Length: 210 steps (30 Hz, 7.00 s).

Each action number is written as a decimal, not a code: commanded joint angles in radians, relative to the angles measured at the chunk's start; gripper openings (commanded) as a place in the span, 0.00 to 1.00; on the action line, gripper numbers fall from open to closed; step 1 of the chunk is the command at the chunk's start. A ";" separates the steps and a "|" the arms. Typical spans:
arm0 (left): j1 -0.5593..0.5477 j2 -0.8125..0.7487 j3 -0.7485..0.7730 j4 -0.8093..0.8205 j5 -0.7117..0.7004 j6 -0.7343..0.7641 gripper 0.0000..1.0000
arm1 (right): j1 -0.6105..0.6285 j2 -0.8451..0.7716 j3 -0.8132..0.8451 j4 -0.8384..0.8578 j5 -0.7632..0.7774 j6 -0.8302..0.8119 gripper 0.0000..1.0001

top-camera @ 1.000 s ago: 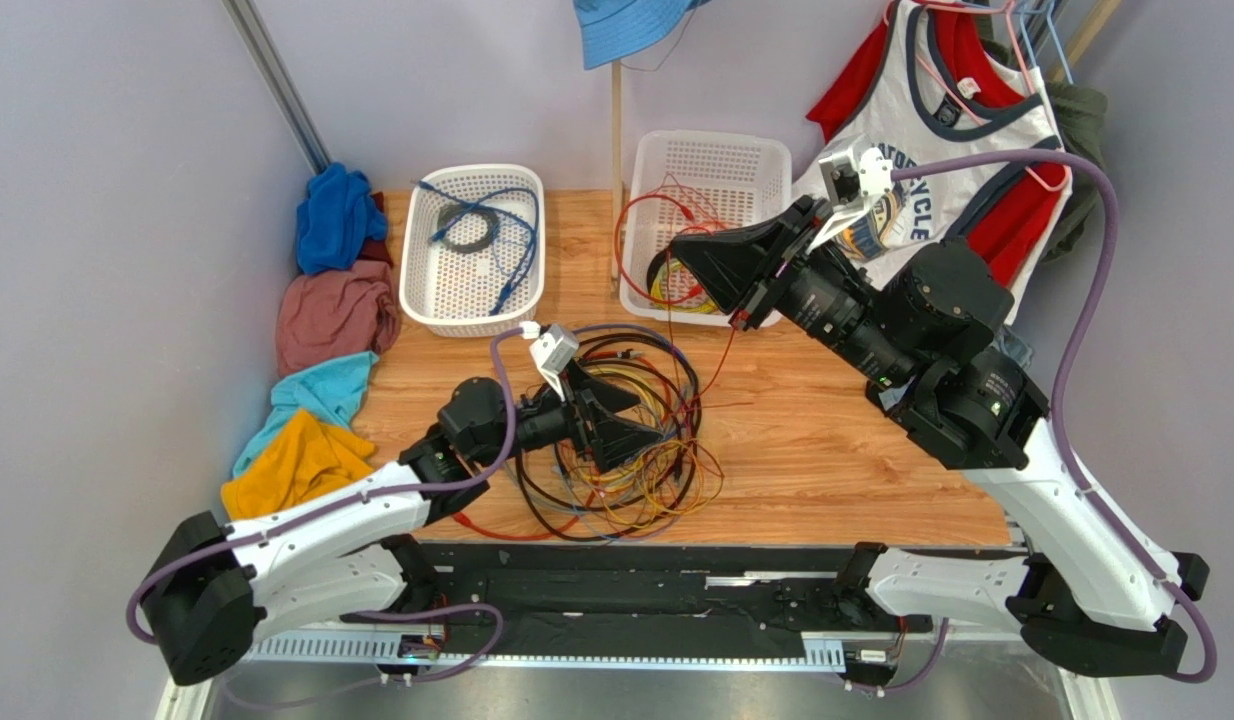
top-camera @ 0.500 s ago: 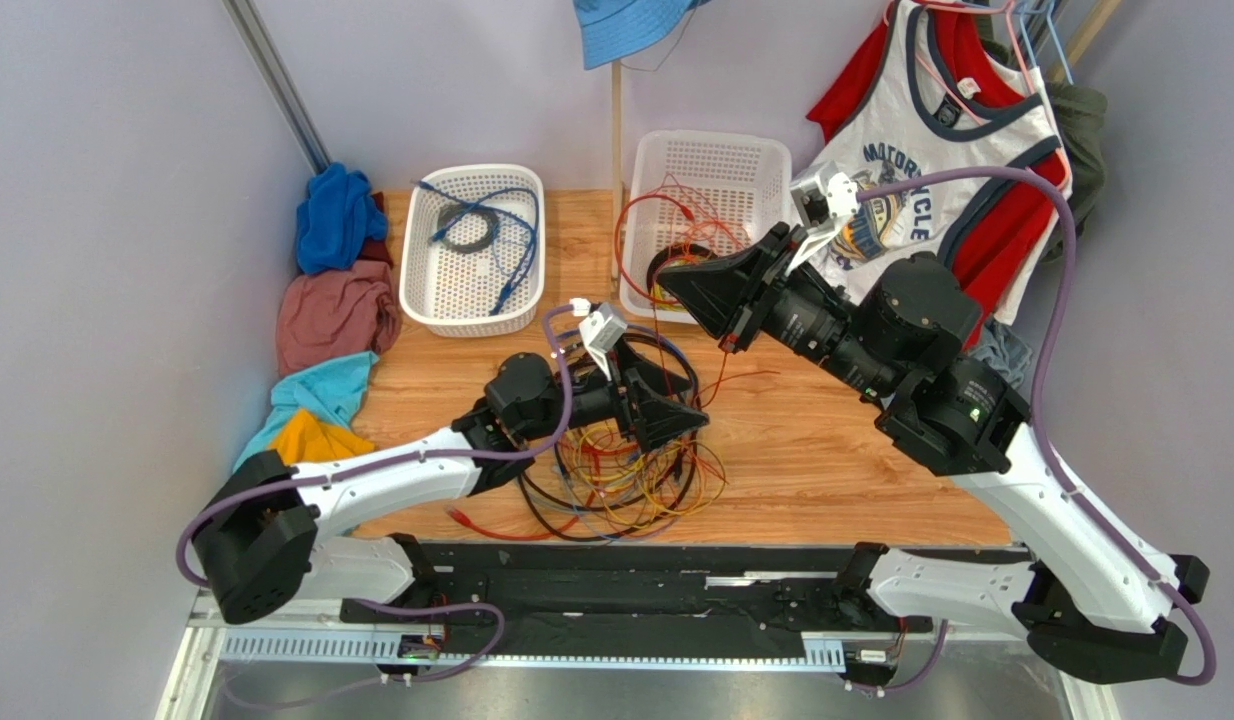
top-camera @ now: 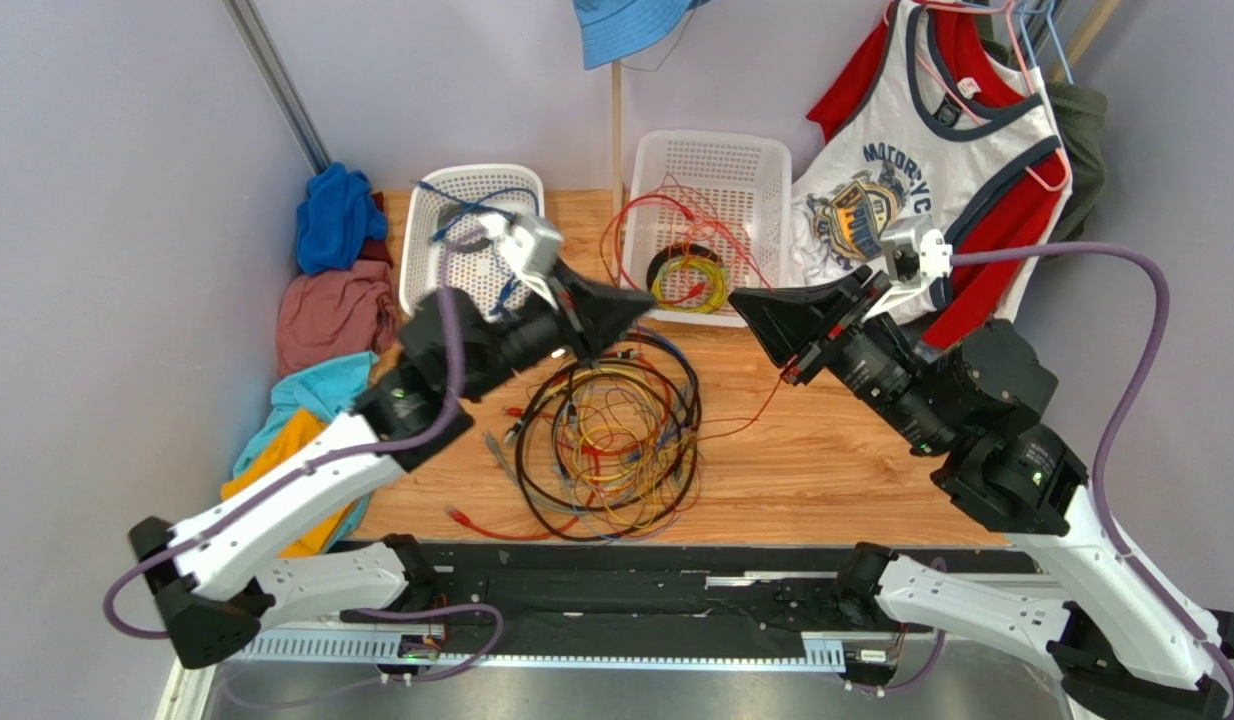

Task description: Untangle the cables

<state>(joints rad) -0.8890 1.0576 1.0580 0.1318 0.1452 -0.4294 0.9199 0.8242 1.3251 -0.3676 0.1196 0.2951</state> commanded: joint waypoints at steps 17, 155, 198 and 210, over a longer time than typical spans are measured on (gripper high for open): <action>0.001 0.042 0.478 -0.383 -0.025 0.103 0.00 | 0.004 0.001 -0.242 0.150 -0.061 0.049 0.00; 0.082 -0.394 -0.403 -0.601 -0.679 -0.298 0.98 | -0.053 0.240 -0.724 0.398 0.074 0.199 0.64; 0.084 -0.541 -0.501 -0.633 -0.595 -0.362 0.93 | -0.223 0.734 -0.409 0.325 0.221 0.134 0.51; 0.084 -0.581 -0.529 -0.649 -0.589 -0.371 0.93 | -0.253 0.937 -0.317 0.296 0.219 0.138 0.50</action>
<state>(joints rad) -0.8097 0.4797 0.5346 -0.5228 -0.4534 -0.7872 0.6708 1.7061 0.9604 -0.0563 0.3237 0.4465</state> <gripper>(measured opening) 0.933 0.504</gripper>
